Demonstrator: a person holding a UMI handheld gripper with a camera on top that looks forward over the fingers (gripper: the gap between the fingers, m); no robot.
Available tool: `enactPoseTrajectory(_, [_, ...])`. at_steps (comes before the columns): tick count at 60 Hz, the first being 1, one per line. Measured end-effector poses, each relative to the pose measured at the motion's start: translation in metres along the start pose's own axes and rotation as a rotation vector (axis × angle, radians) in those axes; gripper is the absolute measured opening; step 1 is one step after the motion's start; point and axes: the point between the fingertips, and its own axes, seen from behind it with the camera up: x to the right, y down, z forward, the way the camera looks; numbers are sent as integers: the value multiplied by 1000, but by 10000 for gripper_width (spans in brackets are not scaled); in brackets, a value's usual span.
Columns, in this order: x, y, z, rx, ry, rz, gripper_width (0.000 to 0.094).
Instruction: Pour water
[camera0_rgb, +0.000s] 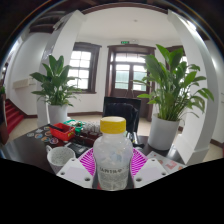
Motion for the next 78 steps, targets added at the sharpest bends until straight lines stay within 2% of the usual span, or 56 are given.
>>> enactPoseTrajectory(8, [-4,14,10,7,-7,15,402])
enactPoseTrajectory(12, [-7,33,14,-21,-8,4,401])
enactPoseTrajectory(13, [-8,41,15,-35,-7,3,453])
enactPoseTrajectory(14, [-7,37,17,1,-3,6,408])
enactPoseTrajectory(15, [-6,37,13,13,3,9,413])
enactPoseTrajectory(21, [-3,39,11,8,22,44,404])
enactPoseTrajectory(22, [-2,46,34,13,23,45,404])
enactPoseTrajectory(23, [-2,40,17,10,23,48,404])
enactPoseTrajectory(31, [-2,38,8,-1,35,57,538])
enactPoseTrajectory(36, [-1,43,9,-23,41,83,587])
enactPoseTrajectory(41, [3,46,-7,-50,68,132,726])
enactPoseTrajectory(45, [10,48,-30,-52,115,172,789])
enactPoseTrajectory(63, [-19,60,-154,-126,218,232,785])
enactPoseTrajectory(78, [-53,38,-213,-109,226,177,787])
